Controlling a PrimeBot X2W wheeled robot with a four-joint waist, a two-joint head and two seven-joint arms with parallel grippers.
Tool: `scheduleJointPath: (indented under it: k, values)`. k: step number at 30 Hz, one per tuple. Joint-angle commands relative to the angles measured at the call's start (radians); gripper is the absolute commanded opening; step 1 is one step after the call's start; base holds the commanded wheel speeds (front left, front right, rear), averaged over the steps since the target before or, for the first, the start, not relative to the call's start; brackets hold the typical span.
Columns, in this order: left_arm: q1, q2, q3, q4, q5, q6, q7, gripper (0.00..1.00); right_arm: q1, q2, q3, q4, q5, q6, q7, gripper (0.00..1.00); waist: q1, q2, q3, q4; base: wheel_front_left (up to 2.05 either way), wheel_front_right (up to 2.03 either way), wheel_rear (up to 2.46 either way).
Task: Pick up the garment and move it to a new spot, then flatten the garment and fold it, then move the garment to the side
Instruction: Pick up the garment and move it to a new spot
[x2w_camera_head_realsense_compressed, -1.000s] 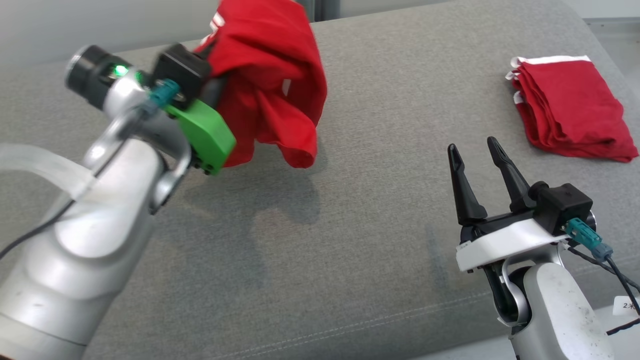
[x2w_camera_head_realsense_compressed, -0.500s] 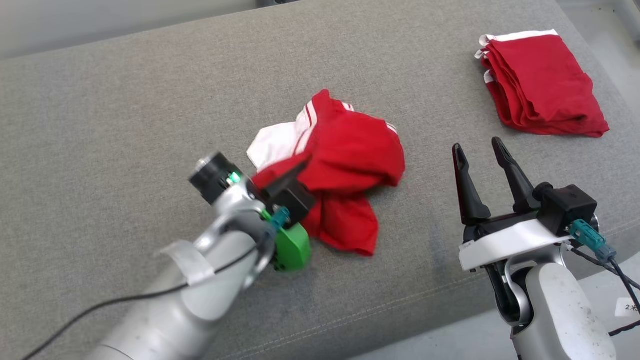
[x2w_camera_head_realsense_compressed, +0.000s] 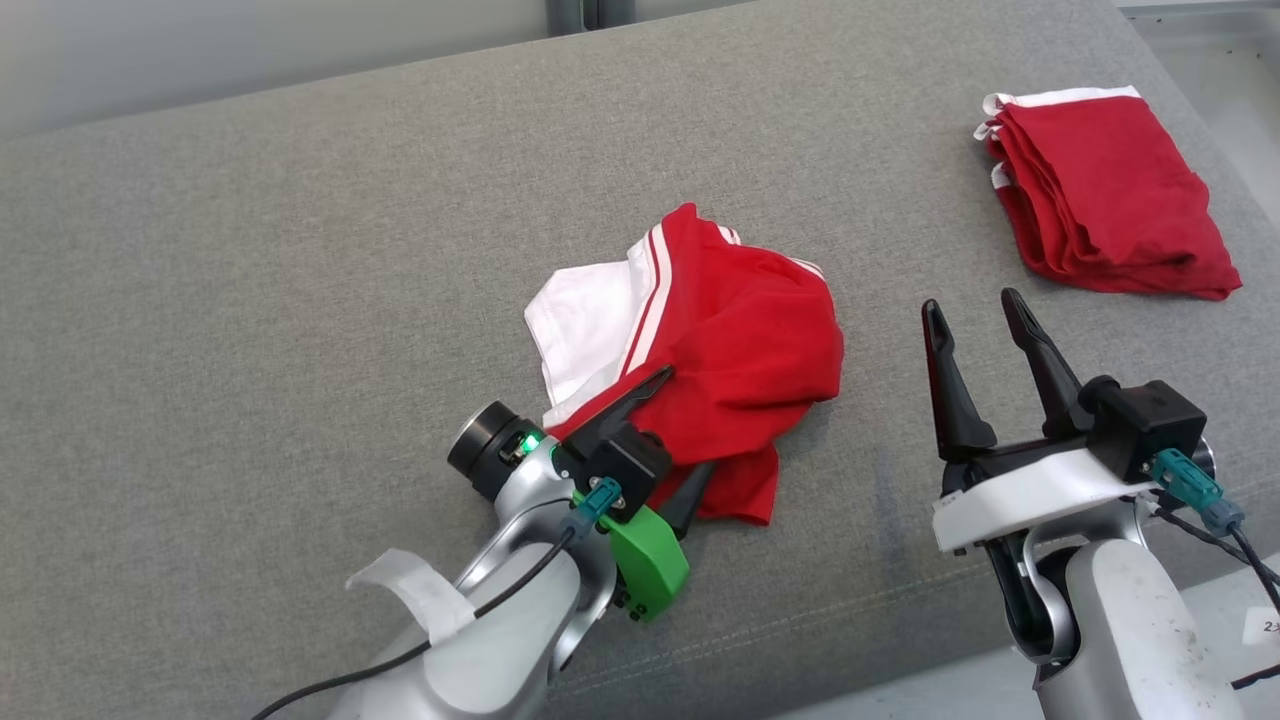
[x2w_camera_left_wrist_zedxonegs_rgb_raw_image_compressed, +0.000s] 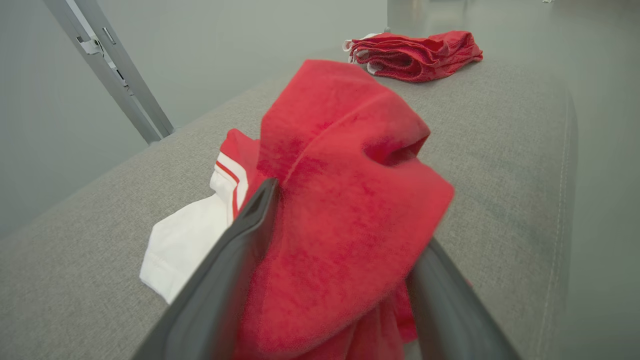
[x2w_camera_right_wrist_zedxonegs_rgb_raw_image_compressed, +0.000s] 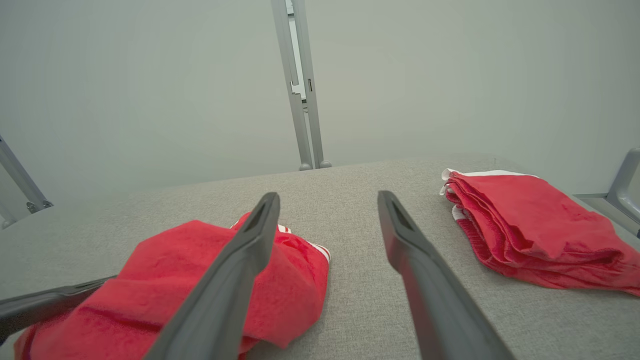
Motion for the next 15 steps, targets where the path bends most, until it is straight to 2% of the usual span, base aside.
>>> scheduleJointPath:
  k: [1, 8, 15]
  values:
    - [0.018, -0.002, 0.016, -0.009, -0.025, -0.003, -0.005, 1.00, 0.016, -0.001, -0.003, -0.004, -0.003, -0.001, 0.003, 1.00, 0.0000, -0.0001, -0.012, 0.011, 0.00, 0.00, 0.00]
    - [0.079, -0.008, 0.079, -0.054, -0.119, -0.008, -0.004, 1.00, 0.039, -0.001, -0.021, -0.014, -0.010, -0.001, 0.012, 1.00, 0.0000, -0.0001, -0.044, 0.043, 0.00, 0.00, 0.00]
    - [0.180, -0.008, 0.137, -0.078, -0.239, -0.040, -0.005, 1.00, 0.066, -0.002, -0.035, -0.024, -0.018, -0.001, 0.022, 1.00, 0.0000, -0.0001, -0.075, 0.076, 0.00, 0.00, 0.00]
